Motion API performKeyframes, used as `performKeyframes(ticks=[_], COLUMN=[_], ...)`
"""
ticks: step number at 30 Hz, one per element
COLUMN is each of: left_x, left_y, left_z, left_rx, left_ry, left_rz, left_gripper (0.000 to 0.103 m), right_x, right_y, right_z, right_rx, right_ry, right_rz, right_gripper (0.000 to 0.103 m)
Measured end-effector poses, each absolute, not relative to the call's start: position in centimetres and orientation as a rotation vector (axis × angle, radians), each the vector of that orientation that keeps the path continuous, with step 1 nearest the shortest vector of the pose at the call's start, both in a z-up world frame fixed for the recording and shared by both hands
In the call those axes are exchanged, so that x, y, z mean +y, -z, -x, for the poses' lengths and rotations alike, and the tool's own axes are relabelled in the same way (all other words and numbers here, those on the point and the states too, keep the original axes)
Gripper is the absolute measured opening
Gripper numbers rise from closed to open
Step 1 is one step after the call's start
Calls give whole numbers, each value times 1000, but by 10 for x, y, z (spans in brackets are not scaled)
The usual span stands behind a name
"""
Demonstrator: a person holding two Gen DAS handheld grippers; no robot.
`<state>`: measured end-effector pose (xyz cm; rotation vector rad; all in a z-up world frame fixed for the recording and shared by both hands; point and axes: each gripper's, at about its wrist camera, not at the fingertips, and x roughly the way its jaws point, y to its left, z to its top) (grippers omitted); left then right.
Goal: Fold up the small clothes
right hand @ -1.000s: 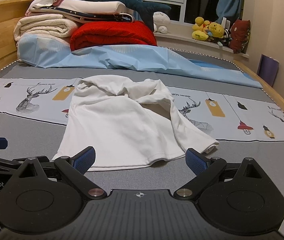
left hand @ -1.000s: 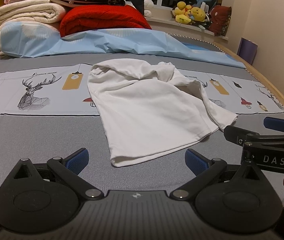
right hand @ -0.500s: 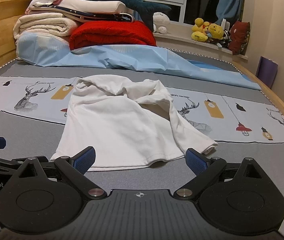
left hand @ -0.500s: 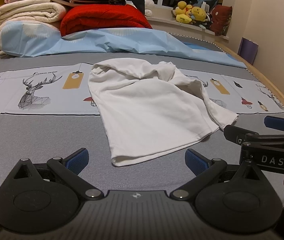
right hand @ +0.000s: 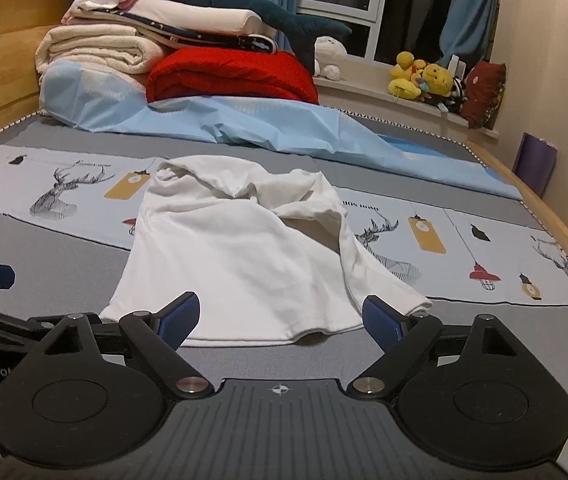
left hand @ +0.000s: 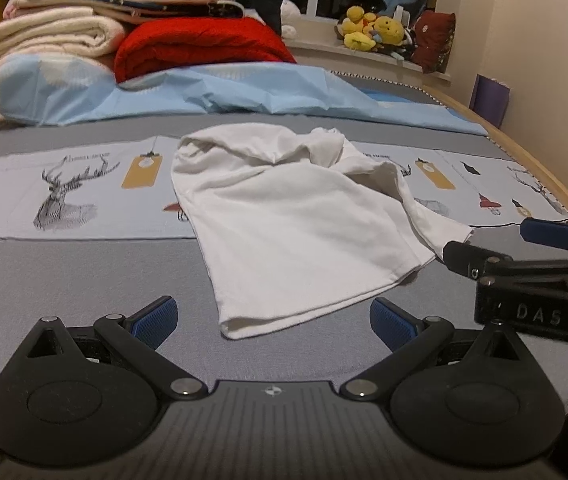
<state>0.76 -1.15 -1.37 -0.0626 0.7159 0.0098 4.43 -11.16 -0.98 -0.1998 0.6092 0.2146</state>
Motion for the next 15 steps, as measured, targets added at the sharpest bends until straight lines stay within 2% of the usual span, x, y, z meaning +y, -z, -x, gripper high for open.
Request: performKeyframes(ticks=[9, 12, 15], left_x=[-11, -9, -9], left_y=[5, 4, 1], left_z=[-3, -5, -6], left_rx=[618, 623, 620], left_ry=[-10, -4, 5], left_rz=[39, 53, 40], left_gripper=[102, 102, 102], right_x=[-125, -135, -140], right_y=[3, 1, -2], right_z=[-56, -59, -59], right_rx=[618, 622, 606], right_ry=[-141, -131, -119], right_rz=[56, -2, -31], right_gripper=[89, 82, 81])
